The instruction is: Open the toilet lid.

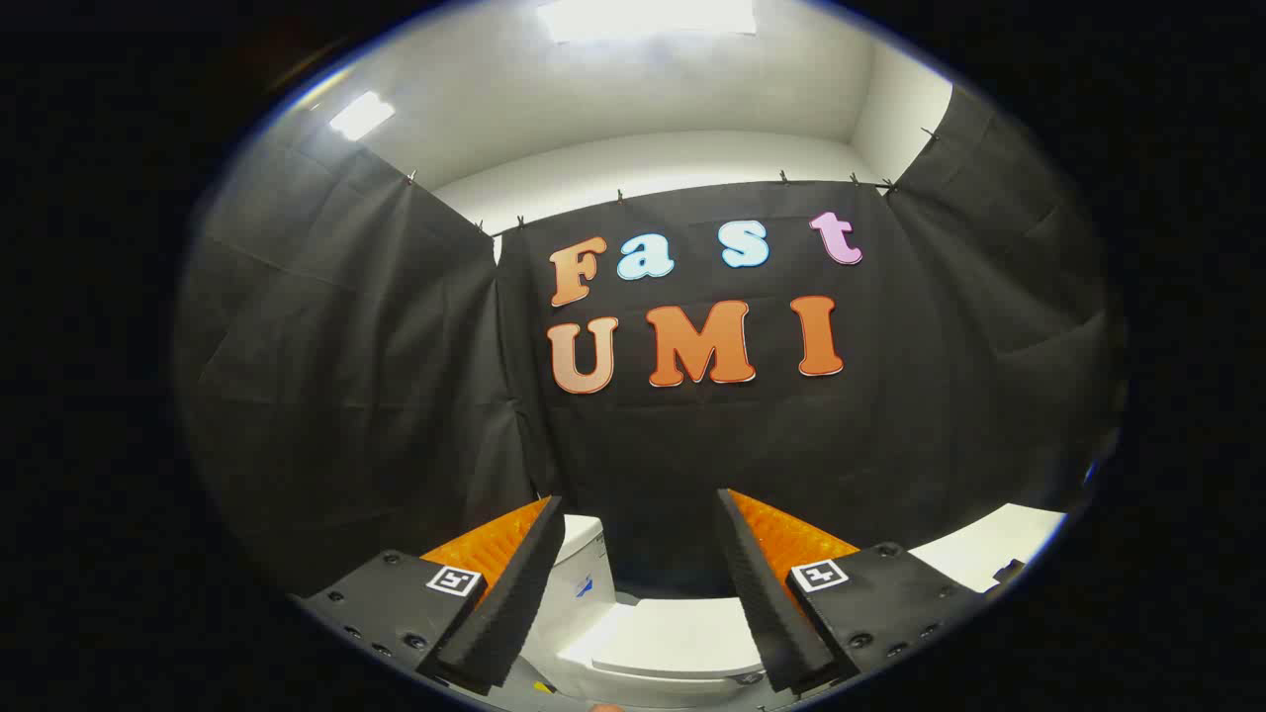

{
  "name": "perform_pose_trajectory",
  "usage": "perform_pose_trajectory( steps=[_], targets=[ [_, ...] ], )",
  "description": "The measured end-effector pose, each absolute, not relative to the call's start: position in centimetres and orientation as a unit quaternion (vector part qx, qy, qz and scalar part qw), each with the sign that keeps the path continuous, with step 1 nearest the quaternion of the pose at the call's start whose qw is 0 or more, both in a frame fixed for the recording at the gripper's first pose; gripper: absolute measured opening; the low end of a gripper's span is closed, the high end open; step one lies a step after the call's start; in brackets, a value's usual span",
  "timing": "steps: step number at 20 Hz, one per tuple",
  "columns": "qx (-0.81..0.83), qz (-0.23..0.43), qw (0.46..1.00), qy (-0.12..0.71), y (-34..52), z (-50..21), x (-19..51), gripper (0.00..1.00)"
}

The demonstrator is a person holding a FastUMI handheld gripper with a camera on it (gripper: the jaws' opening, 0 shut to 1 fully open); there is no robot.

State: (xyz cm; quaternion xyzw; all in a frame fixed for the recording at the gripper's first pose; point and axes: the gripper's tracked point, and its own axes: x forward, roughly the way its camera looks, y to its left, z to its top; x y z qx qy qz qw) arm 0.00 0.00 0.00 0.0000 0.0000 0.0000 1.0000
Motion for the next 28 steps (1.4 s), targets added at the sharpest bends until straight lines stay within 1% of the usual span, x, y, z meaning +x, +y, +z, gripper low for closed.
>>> perform_pose_trajectory(
  steps=[16, 23, 28],
  targets=[
    [0.002, -0.004, 1.000, -0.001, -0.5, 0.0, 0.0, 0.98],
    [0.017, -0.012, 1.000, 0.004, -1.2, -1.1, 0.1, 0.98],
    [0.042, -0.019, 0.999, 0.011, -2.2, -3.2, 0.5, 0.98]
  ],
)
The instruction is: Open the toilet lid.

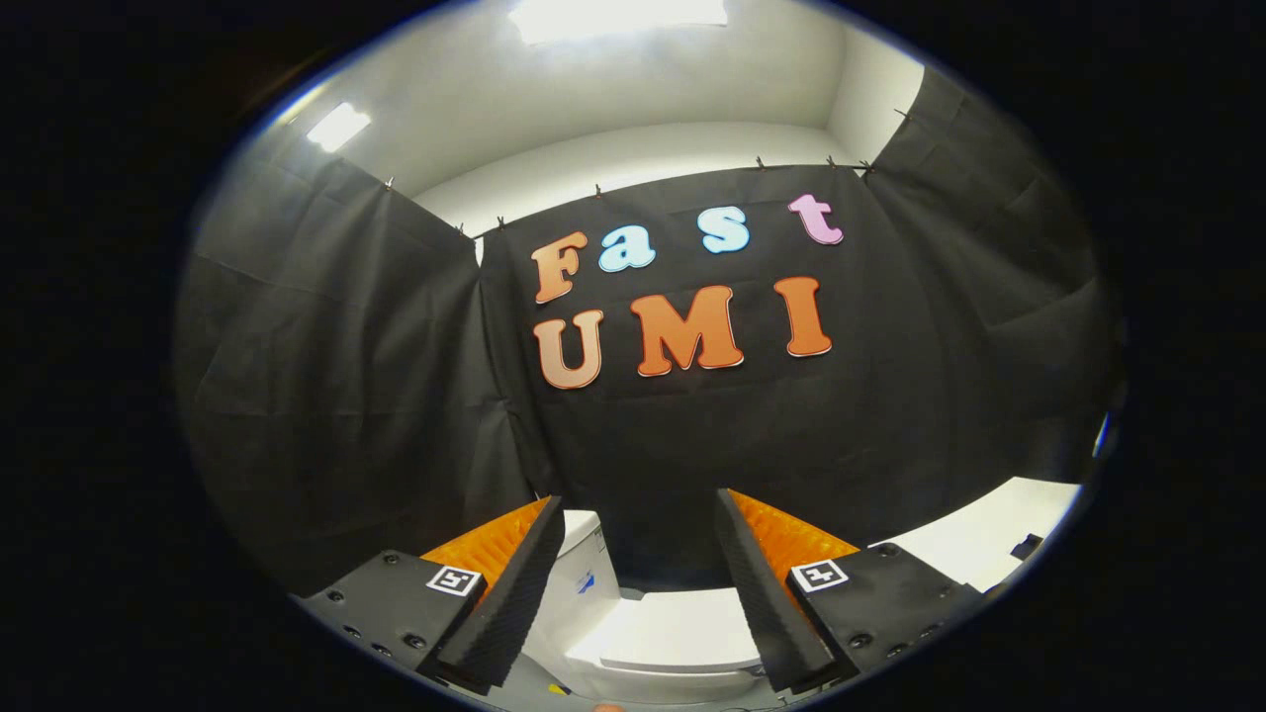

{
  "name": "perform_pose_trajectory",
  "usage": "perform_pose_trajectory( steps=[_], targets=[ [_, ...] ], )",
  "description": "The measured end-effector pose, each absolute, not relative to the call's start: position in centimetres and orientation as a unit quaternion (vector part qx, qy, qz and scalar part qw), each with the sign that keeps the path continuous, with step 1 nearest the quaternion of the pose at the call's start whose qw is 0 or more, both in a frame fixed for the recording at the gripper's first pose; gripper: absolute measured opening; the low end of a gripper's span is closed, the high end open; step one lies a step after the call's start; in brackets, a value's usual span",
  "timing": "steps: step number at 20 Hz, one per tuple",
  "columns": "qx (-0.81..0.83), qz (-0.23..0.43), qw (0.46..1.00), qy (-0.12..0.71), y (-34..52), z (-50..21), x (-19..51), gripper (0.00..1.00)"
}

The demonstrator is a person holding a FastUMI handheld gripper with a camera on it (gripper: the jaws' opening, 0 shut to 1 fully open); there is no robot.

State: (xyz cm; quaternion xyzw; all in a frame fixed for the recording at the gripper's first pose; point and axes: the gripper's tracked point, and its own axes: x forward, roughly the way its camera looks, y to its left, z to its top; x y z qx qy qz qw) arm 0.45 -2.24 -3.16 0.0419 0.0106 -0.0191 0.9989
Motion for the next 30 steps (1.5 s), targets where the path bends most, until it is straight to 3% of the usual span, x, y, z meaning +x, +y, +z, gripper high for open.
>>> perform_pose_trajectory(
  steps=[18, 30],
  targets=[
    [0.314, -0.099, 0.942, 0.067, -12.1, -21.9, 0.3, 0.99],
    [0.467, -0.224, 0.854, 0.051, -18.3, -33.6, -3.8, 0.99]
  ],
)
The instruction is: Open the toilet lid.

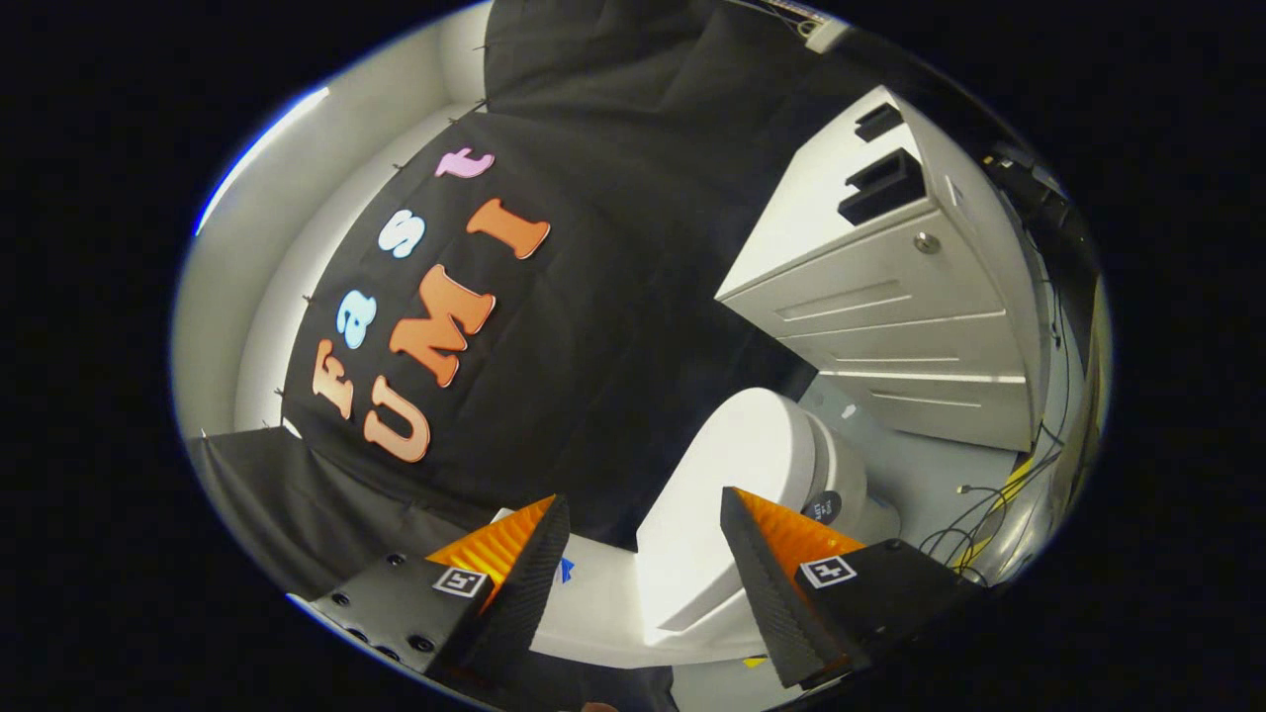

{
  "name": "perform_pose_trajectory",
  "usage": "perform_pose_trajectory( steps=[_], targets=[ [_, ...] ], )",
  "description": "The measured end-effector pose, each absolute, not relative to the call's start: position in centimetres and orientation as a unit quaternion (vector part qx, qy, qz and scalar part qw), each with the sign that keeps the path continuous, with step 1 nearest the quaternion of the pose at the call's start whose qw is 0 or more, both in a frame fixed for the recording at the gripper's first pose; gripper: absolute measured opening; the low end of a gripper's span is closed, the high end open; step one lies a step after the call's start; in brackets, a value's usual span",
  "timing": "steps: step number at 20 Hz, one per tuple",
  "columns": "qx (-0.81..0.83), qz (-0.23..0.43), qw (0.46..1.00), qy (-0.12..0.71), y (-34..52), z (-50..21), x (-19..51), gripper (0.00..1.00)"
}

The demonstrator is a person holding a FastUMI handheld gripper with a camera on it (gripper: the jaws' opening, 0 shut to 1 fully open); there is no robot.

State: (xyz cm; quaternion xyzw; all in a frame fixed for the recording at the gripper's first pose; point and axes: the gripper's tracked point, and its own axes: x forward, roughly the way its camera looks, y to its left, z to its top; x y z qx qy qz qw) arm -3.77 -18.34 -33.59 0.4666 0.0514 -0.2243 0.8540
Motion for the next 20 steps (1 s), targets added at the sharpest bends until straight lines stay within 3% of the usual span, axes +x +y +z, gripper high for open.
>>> perform_pose_trajectory(
  steps=[5, 20],
  targets=[
    [0.456, -0.257, 0.851, 0.047, -20.2, -34.5, -4.1, 0.99],
    [0.413, -0.246, 0.875, 0.051, -19.7, -30.9, -4.2, 0.99]
  ],
)
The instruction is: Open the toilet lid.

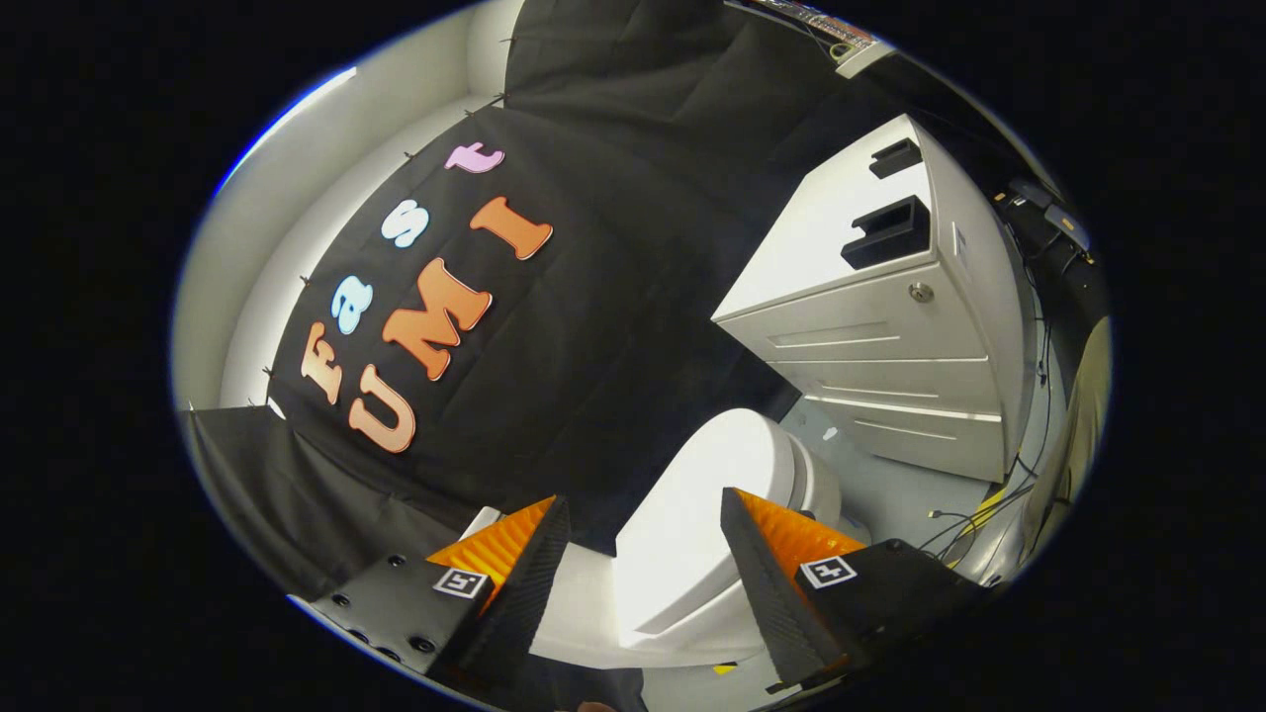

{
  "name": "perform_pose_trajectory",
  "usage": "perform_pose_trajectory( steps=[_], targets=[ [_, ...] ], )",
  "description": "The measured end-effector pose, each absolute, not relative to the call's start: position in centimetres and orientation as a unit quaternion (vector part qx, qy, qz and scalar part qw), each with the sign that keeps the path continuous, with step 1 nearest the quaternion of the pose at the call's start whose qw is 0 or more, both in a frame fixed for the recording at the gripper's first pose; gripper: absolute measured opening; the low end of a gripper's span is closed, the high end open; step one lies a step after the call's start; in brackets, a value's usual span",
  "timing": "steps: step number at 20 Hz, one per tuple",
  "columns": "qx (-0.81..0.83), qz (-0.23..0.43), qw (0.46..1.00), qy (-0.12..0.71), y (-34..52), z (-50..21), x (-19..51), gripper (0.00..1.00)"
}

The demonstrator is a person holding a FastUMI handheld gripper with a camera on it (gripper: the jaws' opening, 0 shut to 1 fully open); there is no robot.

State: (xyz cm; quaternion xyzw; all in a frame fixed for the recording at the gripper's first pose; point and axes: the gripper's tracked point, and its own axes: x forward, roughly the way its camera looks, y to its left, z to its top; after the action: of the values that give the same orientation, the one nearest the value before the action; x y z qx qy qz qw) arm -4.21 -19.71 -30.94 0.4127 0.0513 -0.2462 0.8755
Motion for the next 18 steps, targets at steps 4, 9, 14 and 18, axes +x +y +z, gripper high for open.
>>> perform_pose_trajectory(
  steps=[4, 9, 14, 18],
  targets=[
    [0.427, -0.255, 0.866, 0.056, -20.2, -32.4, -4.3, 0.99],
    [0.463, -0.267, 0.843, 0.062, -21.1, -35.2, -4.7, 0.99],
    [0.503, -0.275, 0.815, 0.088, -21.7, -39.4, -5.0, 0.99],
    [0.546, -0.285, 0.779, 0.116, -22.4, -43.6, -5.4, 0.99]
  ],
)
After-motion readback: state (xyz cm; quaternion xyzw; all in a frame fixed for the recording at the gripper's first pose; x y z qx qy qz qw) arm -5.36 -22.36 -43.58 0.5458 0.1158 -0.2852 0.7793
